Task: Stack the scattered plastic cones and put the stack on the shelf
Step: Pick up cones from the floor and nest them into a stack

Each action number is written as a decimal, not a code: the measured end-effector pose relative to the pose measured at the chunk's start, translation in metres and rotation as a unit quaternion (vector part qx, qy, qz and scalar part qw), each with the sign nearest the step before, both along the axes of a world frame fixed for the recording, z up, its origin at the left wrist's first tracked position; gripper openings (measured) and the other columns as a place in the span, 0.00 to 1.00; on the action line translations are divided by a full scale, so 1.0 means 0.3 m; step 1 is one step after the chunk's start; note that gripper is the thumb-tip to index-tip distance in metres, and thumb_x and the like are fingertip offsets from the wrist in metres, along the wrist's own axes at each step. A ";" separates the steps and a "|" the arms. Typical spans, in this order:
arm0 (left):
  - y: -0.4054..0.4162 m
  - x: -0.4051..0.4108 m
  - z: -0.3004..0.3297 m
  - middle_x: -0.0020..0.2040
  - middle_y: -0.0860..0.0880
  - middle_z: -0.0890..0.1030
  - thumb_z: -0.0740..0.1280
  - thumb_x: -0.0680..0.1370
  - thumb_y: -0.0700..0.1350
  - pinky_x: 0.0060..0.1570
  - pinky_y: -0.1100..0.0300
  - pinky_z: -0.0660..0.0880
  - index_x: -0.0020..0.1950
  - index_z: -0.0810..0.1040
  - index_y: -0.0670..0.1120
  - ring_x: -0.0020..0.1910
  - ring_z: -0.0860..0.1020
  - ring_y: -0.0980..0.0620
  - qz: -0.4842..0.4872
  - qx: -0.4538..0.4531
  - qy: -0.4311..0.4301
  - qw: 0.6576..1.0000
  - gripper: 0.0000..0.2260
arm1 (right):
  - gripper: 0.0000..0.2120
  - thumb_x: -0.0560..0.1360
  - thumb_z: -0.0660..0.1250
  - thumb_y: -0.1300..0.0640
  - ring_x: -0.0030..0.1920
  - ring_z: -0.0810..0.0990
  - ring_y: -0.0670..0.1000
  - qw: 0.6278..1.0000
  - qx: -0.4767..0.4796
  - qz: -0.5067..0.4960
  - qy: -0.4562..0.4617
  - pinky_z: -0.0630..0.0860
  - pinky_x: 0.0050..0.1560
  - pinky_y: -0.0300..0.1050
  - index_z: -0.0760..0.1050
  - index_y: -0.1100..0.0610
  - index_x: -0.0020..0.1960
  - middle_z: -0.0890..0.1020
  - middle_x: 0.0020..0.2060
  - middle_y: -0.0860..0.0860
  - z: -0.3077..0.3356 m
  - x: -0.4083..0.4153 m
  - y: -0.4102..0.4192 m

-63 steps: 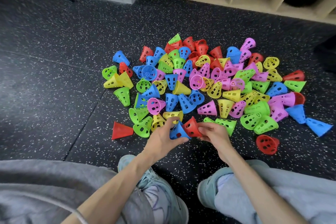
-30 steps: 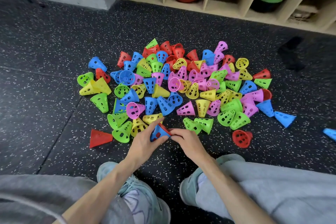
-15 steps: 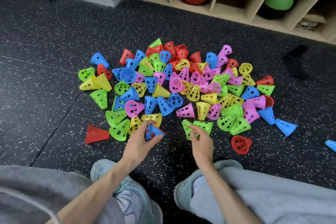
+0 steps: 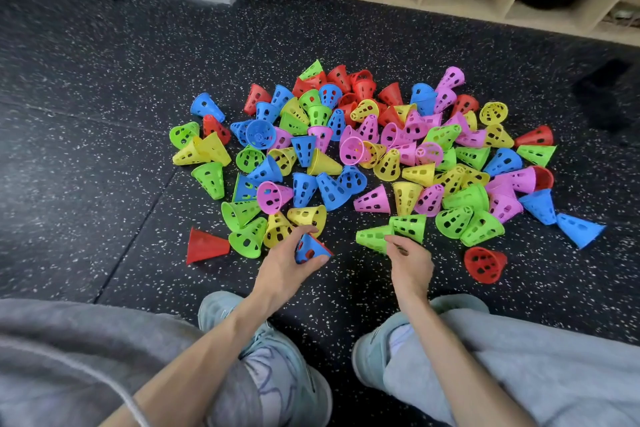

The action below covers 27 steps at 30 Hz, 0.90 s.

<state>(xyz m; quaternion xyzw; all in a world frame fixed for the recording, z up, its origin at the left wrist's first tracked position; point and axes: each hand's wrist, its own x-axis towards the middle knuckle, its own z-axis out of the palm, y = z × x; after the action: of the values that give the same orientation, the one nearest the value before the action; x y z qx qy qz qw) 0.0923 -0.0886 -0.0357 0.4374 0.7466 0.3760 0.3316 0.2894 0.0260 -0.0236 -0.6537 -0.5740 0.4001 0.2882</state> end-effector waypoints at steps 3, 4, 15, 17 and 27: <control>-0.006 0.004 0.001 0.48 0.54 0.82 0.75 0.76 0.57 0.39 0.60 0.76 0.67 0.71 0.65 0.36 0.78 0.65 -0.016 -0.020 0.012 1.000 0.22 | 0.11 0.77 0.71 0.65 0.49 0.83 0.43 1.000 0.001 0.009 0.024 0.79 0.57 0.44 0.84 0.50 0.50 0.85 0.45 0.40 0.005 0.004 -0.001; -0.009 0.005 0.001 0.50 0.54 0.82 0.75 0.76 0.58 0.42 0.59 0.77 0.68 0.71 0.66 0.39 0.79 0.64 -0.019 -0.027 0.012 0.999 0.23 | 0.11 0.76 0.71 0.65 0.48 0.83 0.42 0.999 0.000 0.020 0.031 0.80 0.56 0.44 0.83 0.49 0.50 0.85 0.45 0.40 0.008 0.003 -0.004; -0.034 0.034 0.021 0.59 0.57 0.83 0.73 0.76 0.61 0.53 0.52 0.80 0.80 0.60 0.66 0.48 0.82 0.53 -0.035 -0.061 0.007 0.997 0.36 | 0.13 0.76 0.73 0.63 0.47 0.86 0.43 0.978 -0.047 0.161 0.127 0.81 0.56 0.46 0.82 0.50 0.57 0.87 0.45 0.46 0.051 -0.049 -0.076; -0.036 0.033 0.022 0.57 0.54 0.84 0.73 0.76 0.61 0.46 0.56 0.77 0.80 0.59 0.66 0.40 0.76 0.55 -0.033 -0.063 0.015 0.997 0.36 | 0.12 0.76 0.73 0.62 0.46 0.86 0.43 0.973 -0.054 0.188 0.121 0.81 0.54 0.42 0.83 0.51 0.57 0.87 0.45 0.46 0.069 -0.067 -0.091; -0.053 0.039 0.071 0.65 0.59 0.81 0.77 0.73 0.60 0.59 0.59 0.78 0.79 0.65 0.65 0.57 0.80 0.65 -0.034 -0.032 -0.006 0.999 0.37 | 0.11 0.75 0.72 0.64 0.45 0.84 0.38 0.968 -0.042 0.223 0.104 0.77 0.46 0.30 0.84 0.50 0.51 0.87 0.44 0.44 0.156 -0.076 -0.151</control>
<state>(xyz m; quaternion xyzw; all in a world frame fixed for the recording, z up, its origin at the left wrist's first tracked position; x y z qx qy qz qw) 0.1039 -0.1045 -0.0142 0.4494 0.7410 0.3432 0.3620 0.2665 -0.0193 0.0231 -0.4757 -0.6544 0.5441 0.2223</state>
